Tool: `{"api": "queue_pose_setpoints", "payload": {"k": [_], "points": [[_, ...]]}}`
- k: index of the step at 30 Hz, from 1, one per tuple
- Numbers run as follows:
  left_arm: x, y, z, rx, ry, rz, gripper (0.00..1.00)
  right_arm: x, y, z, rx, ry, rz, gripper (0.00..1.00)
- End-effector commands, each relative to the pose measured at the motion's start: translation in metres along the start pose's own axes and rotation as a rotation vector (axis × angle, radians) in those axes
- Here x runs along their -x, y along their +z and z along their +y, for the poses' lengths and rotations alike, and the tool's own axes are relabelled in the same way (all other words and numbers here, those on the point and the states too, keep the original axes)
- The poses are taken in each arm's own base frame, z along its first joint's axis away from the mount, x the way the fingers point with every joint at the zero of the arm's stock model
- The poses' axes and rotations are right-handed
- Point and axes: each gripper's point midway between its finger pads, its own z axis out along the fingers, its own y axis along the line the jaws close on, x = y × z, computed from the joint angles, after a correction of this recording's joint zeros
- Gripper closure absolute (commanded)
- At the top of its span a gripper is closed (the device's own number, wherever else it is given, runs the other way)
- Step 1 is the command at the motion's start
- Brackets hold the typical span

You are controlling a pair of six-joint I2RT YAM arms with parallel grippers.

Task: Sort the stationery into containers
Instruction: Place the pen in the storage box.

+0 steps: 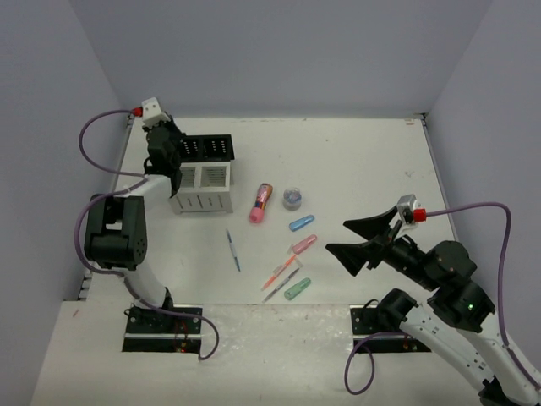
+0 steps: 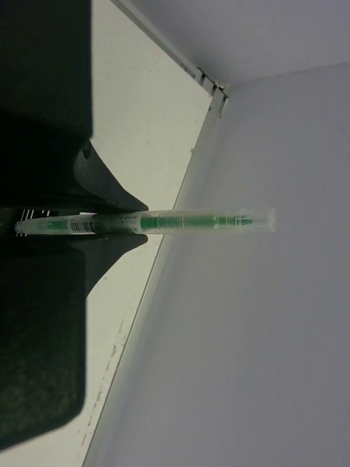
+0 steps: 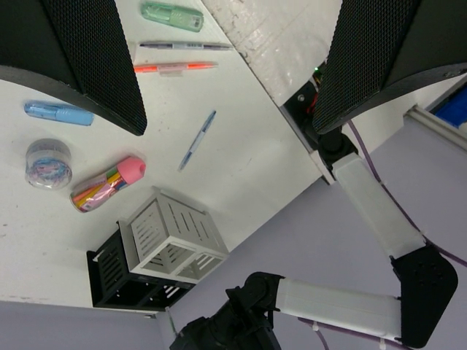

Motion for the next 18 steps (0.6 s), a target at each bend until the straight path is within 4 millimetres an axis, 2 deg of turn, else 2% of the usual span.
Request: {"api": "queue_pose_setpoints", "payload": {"k": [1, 5, 6, 8, 9, 11, 14, 16, 18], "points": [[0.001, 0.004, -0.015, -0.091, -0.104, -0.037, 0.99, -0.002, 0.004, 0.000, 0.010, -0.020, 0.017, 0.01], [-0.019, 0.001, -0.014, -0.095, -0.113, 0.023, 0.96, -0.002, 0.004, -0.001, 0.006, -0.024, 0.017, 0.01], [-0.019, 0.001, -0.014, -0.098, -0.112, 0.028, 0.90, -0.003, 0.005, -0.001, 0.005, -0.024, 0.019, 0.01], [-0.024, -0.002, -0.014, -0.100, -0.111, 0.053, 0.68, -0.002, 0.005, 0.000, 0.006, -0.027, 0.017, 0.01], [-0.019, -0.004, -0.016, -0.103, -0.115, 0.053, 0.57, -0.002, 0.005, 0.000, 0.008, -0.031, 0.020, 0.01], [-0.015, -0.007, -0.014, -0.094, -0.115, 0.059, 0.45, -0.003, 0.006, 0.000, 0.010, -0.030, 0.026, 0.01], [0.009, -0.014, -0.014, -0.071, -0.135, 0.030, 0.22, -0.004, 0.009, -0.001, 0.006, -0.030, 0.039, 0.01], [0.027, -0.020, -0.011, -0.044, -0.144, 0.013, 0.02, -0.005, 0.011, -0.004, -0.007, -0.030, 0.045, 0.01], [0.048, -0.027, -0.007, -0.006, -0.147, 0.008, 0.00, -0.004, 0.014, -0.012, -0.051, -0.016, 0.040, 0.01]]}}
